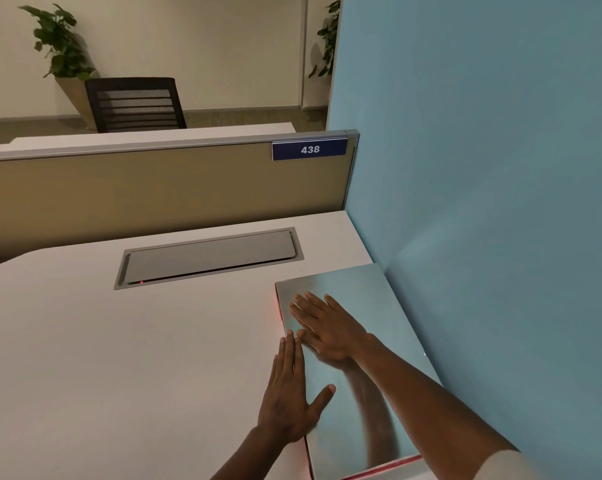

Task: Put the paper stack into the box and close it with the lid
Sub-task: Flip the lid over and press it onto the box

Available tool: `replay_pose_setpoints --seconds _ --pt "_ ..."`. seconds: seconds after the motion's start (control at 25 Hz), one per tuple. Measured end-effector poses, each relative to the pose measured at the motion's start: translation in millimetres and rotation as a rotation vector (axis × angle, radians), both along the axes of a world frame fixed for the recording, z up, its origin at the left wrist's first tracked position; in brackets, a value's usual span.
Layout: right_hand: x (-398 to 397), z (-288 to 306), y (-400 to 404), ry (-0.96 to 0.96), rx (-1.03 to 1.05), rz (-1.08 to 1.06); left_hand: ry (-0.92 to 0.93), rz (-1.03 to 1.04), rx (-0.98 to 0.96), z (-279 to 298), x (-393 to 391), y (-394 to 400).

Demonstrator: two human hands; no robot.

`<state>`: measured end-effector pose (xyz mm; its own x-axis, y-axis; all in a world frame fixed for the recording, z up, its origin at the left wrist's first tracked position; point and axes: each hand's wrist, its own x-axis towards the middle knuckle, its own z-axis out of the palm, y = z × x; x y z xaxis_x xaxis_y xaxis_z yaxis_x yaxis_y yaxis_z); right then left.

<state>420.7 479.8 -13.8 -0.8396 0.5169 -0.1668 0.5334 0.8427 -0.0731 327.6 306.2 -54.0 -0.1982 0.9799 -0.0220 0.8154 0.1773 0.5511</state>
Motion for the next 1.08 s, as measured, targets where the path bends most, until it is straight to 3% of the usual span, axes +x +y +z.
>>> replay_pose_setpoints --seconds 0.52,0.68,0.84,0.96,1.08 --pt "86 5 75 -0.008 0.003 -0.55 -0.007 0.027 0.061 -7 4 0" --pt "92 13 61 0.141 -0.044 -0.658 -0.052 0.019 0.049 -5 3 0" --pt "120 8 4 0.402 -0.116 -0.882 -0.227 0.094 0.084 0 4 -4" --pt "149 -6 -32 0.31 -0.07 -0.997 -0.435 0.179 0.108 7 14 -17" --pt "154 -11 -42 0.23 -0.041 -1.015 -0.53 0.205 0.12 11 23 -27"
